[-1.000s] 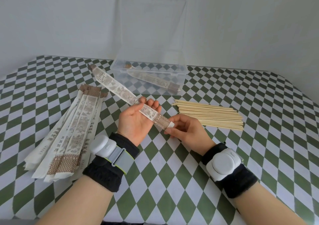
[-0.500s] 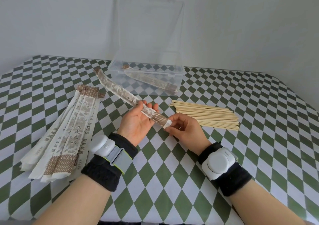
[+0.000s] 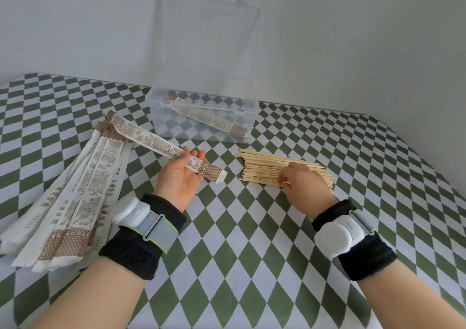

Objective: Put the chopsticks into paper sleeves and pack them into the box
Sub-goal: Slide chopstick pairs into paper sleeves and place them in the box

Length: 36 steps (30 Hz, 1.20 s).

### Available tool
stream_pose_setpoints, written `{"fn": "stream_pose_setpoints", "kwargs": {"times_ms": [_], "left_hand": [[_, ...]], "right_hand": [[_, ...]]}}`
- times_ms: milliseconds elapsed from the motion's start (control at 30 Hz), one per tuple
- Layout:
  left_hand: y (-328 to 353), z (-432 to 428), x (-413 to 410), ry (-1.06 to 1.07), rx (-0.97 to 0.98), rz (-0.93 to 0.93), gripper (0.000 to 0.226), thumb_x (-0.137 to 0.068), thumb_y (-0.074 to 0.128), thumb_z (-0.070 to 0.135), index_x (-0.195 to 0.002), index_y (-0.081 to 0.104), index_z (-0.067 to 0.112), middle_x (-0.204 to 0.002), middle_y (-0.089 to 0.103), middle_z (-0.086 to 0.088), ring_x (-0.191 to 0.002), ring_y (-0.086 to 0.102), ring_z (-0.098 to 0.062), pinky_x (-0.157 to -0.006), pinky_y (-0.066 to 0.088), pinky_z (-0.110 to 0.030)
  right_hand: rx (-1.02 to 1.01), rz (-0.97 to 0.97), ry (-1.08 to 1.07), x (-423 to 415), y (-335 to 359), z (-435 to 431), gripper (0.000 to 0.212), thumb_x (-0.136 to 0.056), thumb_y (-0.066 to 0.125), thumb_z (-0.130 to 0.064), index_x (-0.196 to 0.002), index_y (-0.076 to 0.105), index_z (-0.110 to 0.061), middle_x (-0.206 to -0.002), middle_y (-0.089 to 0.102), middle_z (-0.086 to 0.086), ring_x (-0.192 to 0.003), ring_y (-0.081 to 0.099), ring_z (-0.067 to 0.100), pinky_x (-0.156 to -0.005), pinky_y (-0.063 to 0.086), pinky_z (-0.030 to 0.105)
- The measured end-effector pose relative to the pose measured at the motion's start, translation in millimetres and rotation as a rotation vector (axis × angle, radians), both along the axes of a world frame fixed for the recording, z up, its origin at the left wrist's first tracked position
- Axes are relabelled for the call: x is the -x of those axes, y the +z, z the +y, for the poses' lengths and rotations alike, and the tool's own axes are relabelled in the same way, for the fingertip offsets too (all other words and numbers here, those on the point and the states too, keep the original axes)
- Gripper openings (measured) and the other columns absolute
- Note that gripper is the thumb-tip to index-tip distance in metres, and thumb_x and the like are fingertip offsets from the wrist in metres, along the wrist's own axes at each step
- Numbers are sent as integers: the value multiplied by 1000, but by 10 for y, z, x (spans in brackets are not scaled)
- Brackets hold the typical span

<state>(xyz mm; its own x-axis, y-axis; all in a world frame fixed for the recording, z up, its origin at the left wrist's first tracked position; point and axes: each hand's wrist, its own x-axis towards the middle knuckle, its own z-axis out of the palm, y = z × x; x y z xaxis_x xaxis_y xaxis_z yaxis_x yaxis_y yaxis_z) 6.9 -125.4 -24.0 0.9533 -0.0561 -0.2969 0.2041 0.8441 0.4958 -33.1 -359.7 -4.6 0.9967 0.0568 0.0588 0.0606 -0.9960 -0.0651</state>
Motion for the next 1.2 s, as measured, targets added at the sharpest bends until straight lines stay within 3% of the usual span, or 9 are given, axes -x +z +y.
{"fn": "stream_pose_setpoints", "kwargs": {"times_ms": [200,800,933,1067,1200], "left_hand": [[-12,16,-5,-7,-1,-9,10,-97,41,4,-95,48,10,-94,52,-8,-91,60,-21,-79,49,-37],[-38,27,-13,20,-37,-13,9,-97,42,6,-94,49,12,-91,51,-7,-86,58,-19,-74,49,-34],[-33,28,-15,34,-41,-11,11,-97,41,6,-94,49,12,-92,51,-6,-87,58,-19,-73,49,-34],[-22,15,-12,50,-31,-7,11,-98,40,6,-93,49,11,-91,51,-7,-87,58,-20,-73,48,-34],[-27,20,-10,62,-21,-9,12,-98,40,5,-92,50,11,-91,52,-7,-88,59,-20,-74,49,-34]], "right_hand": [[105,103,4,-32,50,66,17,-94,44,-22,-107,55,-18,-107,52,1,-96,47,19,-88,42,32],[35,245,-7,-33,-11,168,16,-95,41,-17,-109,46,-11,-98,47,3,-88,45,17,-80,37,29],[29,203,36,-30,-19,243,17,-93,43,-13,-110,45,-10,-99,47,4,-87,45,17,-79,43,28],[-256,48,36,49,-35,385,6,-96,40,-15,-100,44,-12,-86,55,4,-71,50,18,-67,48,31],[-381,-148,134,190,-237,489,22,-98,35,-23,-108,52,-14,-89,58,2,-72,54,21,-65,48,35]]}}
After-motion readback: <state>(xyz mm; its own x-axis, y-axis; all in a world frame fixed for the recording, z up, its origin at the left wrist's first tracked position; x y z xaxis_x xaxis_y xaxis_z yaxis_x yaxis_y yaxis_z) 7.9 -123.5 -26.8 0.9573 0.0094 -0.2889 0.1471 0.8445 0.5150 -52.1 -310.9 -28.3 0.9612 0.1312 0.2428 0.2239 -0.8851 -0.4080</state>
